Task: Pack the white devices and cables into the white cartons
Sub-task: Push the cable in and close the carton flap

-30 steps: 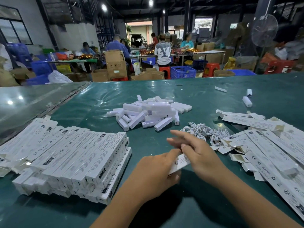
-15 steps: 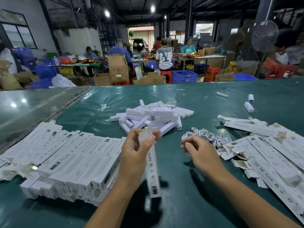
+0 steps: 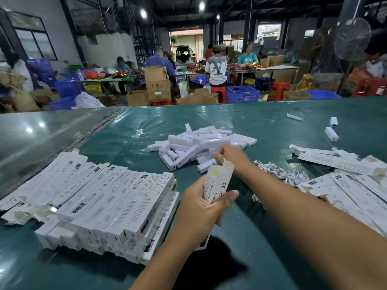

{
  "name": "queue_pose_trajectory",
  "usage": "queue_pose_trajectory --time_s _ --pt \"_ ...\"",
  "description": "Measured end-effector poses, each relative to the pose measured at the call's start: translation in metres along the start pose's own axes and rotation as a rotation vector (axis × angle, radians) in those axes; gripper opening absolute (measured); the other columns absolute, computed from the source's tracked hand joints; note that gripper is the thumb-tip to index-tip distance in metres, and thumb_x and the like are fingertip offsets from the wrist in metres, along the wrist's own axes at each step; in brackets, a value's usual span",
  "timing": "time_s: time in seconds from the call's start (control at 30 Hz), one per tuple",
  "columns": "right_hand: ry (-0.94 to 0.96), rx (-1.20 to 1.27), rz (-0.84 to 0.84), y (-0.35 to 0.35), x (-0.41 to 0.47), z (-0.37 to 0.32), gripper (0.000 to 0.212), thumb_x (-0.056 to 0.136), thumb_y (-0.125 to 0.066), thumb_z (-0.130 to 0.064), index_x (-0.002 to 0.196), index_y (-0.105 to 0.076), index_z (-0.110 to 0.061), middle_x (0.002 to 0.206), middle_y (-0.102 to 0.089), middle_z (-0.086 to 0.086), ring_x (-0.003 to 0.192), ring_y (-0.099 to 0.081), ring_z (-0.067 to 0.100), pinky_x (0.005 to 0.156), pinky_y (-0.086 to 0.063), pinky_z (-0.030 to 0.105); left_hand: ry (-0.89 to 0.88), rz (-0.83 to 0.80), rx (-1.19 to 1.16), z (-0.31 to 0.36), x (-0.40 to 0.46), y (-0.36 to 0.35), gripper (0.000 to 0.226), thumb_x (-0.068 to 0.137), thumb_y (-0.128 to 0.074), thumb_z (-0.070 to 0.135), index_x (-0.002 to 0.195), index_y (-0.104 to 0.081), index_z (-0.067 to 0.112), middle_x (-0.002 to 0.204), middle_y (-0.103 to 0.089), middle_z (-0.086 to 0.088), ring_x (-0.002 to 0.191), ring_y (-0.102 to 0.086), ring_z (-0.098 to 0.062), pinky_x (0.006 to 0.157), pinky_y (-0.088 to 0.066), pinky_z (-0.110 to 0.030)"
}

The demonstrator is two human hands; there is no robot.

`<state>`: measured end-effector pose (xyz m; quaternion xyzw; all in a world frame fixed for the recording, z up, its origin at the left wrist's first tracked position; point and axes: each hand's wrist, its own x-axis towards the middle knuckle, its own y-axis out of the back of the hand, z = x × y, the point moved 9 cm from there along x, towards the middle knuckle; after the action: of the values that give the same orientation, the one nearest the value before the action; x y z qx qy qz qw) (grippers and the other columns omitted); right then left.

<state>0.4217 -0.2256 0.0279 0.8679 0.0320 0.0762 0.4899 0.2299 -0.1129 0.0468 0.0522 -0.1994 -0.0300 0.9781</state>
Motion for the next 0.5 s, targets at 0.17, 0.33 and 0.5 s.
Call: queue_pose_trajectory --time_s 0.17,0.33,0.5 --pt "-0.115 0.486 0.097 0.021 -0.066 0.023 0.023 0.089 -0.073 -0.021 0.101 -0.053 -0.025 0.07 -0.069 0.003 0.052 -0.062 0.013 0.051 -0.043 0.025 -0.075 0.014 0.091 0.011 -0.003 0.001 0.016 0.086 -0.07 0.051 0.091 -0.063 0.037 0.062 -0.053 0.011 0.057 -0.047 -0.01 0.051 -0.047 -0.034" --pt "-0.079 1.3 0.023 0.043 -0.13 0.037 0.059 0.076 -0.084 -0.01 0.127 -0.057 -0.021 0.081 -0.072 0.014 0.057 -0.062 0.018 0.043 -0.049 0.024 -0.09 0.064 0.264 0.008 0.001 0.01 0.033 0.084 -0.054 0.058 0.091 -0.054 0.026 0.062 -0.045 0.006 0.057 -0.042 -0.015 0.057 -0.043 -0.045" --pt "0.002 1.492 0.151 0.07 -0.149 0.038 0.044 0.072 -0.072 -0.018 0.112 -0.052 -0.015 0.072 -0.07 0.001 0.062 -0.067 0.014 0.046 -0.054 0.021 -0.032 0.034 0.199 -0.004 0.004 0.007 0.018 0.087 -0.067 0.052 0.09 -0.062 0.035 0.07 -0.065 0.001 0.055 -0.058 -0.013 0.055 -0.05 -0.025"
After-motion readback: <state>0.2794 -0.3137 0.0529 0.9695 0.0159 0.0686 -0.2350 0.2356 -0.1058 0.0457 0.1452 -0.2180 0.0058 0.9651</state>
